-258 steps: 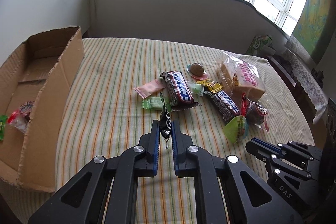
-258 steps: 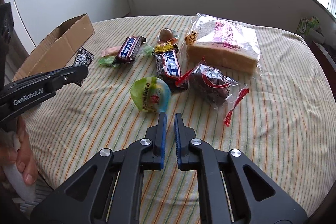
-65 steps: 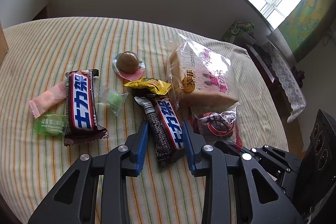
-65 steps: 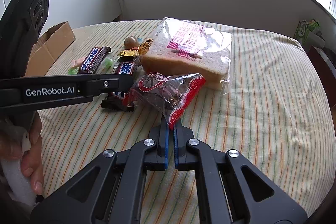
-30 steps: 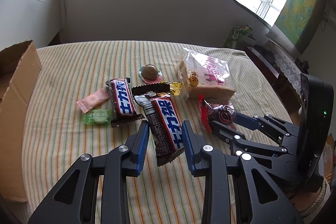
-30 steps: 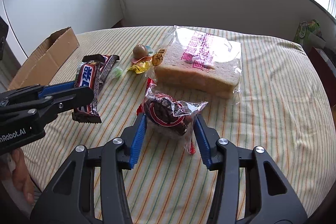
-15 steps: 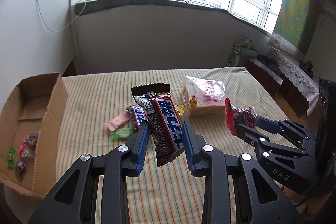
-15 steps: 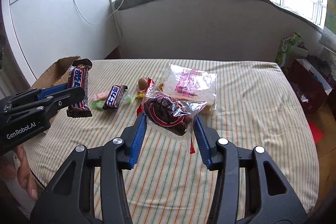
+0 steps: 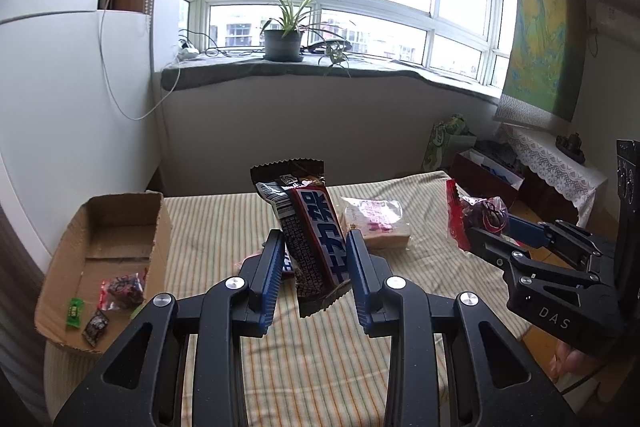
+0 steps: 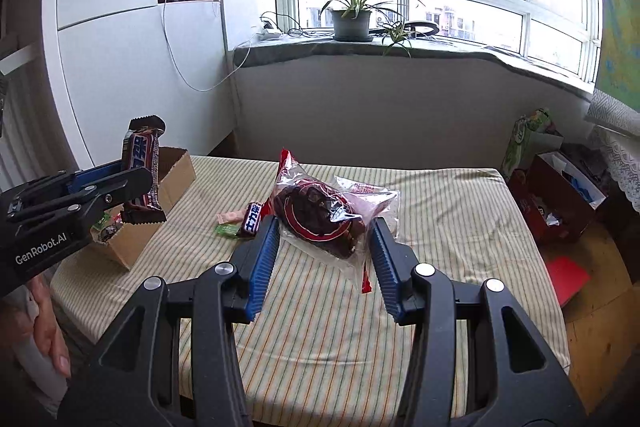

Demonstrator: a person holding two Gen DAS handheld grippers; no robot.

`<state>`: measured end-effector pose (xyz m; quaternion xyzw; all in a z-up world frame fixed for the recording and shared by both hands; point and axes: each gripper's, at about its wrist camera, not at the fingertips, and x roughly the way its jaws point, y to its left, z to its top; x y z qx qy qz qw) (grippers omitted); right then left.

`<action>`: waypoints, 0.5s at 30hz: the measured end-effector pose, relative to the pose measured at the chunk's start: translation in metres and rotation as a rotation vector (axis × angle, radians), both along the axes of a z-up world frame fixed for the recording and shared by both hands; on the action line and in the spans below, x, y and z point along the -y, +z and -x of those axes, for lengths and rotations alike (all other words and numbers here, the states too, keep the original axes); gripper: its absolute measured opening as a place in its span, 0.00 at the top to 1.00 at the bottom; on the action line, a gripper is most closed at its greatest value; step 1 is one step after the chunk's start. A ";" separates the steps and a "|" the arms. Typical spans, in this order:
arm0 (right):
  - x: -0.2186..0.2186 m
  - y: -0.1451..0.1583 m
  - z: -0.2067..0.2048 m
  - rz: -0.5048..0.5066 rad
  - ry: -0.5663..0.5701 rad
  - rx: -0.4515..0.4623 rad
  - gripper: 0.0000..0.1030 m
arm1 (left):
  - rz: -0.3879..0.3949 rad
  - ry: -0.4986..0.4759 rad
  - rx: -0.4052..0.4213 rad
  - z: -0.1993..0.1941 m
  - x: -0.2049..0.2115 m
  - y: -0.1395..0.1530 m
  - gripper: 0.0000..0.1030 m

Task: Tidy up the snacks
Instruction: 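Carry the chocolate bar and red pastry to the box and open both tools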

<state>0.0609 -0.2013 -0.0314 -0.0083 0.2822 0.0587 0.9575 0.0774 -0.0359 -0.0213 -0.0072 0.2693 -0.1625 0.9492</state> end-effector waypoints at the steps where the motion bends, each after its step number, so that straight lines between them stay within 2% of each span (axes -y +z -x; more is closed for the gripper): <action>1: -0.001 0.000 0.000 0.003 0.001 0.001 0.53 | 0.003 0.001 0.006 0.002 -0.002 0.002 0.71; 9: -0.028 0.005 -0.002 0.029 0.035 0.000 0.53 | 0.020 0.019 0.029 0.012 -0.020 0.007 0.71; 15: -0.075 0.002 -0.019 0.051 0.110 -0.018 0.53 | 0.034 0.069 0.028 0.010 -0.053 0.003 0.71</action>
